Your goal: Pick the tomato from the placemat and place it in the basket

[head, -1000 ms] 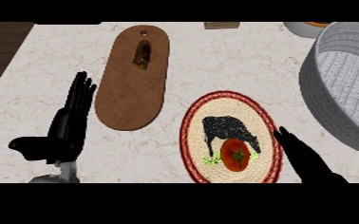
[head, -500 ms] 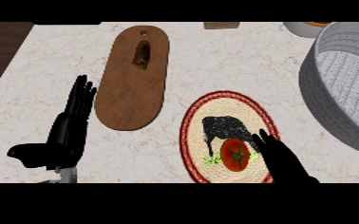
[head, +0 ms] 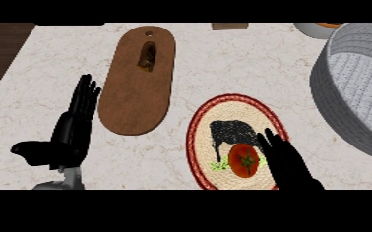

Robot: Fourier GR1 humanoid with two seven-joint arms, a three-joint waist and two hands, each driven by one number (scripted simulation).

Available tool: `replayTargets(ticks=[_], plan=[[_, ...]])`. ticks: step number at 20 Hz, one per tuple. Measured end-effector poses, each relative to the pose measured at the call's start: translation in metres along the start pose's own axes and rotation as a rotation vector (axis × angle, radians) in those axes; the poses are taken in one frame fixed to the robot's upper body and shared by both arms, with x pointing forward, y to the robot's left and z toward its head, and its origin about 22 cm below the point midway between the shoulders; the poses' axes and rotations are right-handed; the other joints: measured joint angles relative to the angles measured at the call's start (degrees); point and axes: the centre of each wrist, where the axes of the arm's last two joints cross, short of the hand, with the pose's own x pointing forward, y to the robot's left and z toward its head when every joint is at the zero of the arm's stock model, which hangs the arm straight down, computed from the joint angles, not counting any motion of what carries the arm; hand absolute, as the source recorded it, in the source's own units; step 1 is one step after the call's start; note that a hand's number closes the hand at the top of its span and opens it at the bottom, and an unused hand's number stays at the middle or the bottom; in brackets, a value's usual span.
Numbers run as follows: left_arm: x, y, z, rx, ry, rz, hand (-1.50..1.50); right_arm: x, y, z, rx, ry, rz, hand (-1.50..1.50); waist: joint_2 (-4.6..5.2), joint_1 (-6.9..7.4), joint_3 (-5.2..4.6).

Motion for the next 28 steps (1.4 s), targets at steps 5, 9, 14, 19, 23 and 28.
replayTargets(ticks=[5,9,14,19,23,28], plan=[[-0.001,0.002,0.001,-0.003,-0.003,-0.006,0.0,0.001,0.007,-0.008,-0.001,0.007,-0.004,-1.5,0.01,0.07,0.0],[0.003,0.0,0.004,-0.003,-0.005,-0.005,0.0,-0.003,0.017,-0.015,0.013,0.018,0.007,-1.5,0.01,0.11,0.0],[0.001,0.006,0.0,-0.002,-0.004,-0.006,0.0,-0.006,0.025,-0.023,0.043,0.035,0.022,-1.5,0.02,0.1,0.0],[-0.001,0.006,0.003,-0.001,-0.001,0.001,0.0,-0.012,0.033,-0.024,0.059,0.038,0.016,-1.5,0.01,0.09,-0.01],[0.004,0.006,-0.001,-0.002,0.002,0.005,0.0,-0.014,0.043,-0.03,0.071,0.03,0.012,-1.5,0.02,0.11,0.0],[-0.002,0.007,0.002,-0.003,0.002,-0.002,0.0,-0.019,0.051,-0.039,0.077,0.028,0.015,-1.5,0.03,0.13,0.0]])
